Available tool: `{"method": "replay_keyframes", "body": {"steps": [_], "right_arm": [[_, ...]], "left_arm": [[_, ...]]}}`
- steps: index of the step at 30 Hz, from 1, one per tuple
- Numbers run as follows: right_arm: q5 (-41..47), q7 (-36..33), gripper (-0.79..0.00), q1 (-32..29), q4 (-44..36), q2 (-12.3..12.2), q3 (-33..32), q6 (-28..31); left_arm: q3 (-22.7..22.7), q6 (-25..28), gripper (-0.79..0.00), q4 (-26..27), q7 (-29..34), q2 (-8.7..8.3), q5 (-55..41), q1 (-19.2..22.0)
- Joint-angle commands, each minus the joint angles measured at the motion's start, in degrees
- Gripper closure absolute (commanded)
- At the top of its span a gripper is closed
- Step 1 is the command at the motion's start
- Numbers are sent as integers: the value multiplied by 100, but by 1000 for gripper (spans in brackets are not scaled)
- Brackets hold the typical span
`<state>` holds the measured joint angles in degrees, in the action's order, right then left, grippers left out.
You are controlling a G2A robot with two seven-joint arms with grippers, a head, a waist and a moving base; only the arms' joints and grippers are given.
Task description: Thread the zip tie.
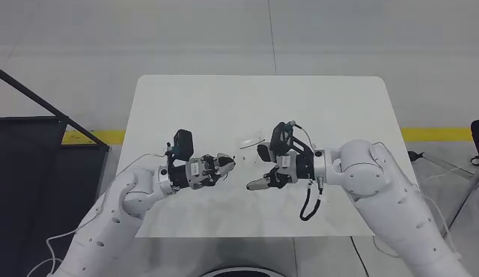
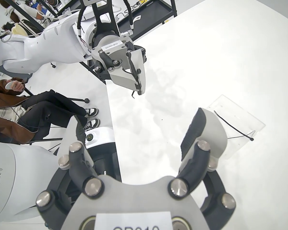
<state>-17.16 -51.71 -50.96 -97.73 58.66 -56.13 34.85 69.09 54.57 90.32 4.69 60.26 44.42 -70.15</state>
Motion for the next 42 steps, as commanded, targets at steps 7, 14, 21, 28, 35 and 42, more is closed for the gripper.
{"method": "replay_keyframes", "body": {"steps": [7,14,21,28,35,42], "right_arm": [[-128,522,-785,-164,165,54,192,54],[-154,1059,-785,-18,499,185,496,205],[-383,1595,-708,182,835,355,839,200],[-351,1675,-563,381,1098,473,1019,129],[-308,1685,-419,449,1218,534,1062,150],[-289,1697,-317,455,1274,566,1045,203]], "left_arm": [[-60,-303,0,-40,-834,93,-156,-57],[-259,-358,0,-228,-1429,200,-129,-30],[-353,-370,0,-389,-1631,270,-143,50],[-359,-336,0,-451,-1694,307,-72,78],[-340,-295,0,-492,-1767,339,-17,88],[-303,-284,0,-537,-1816,365,38,84]]}}
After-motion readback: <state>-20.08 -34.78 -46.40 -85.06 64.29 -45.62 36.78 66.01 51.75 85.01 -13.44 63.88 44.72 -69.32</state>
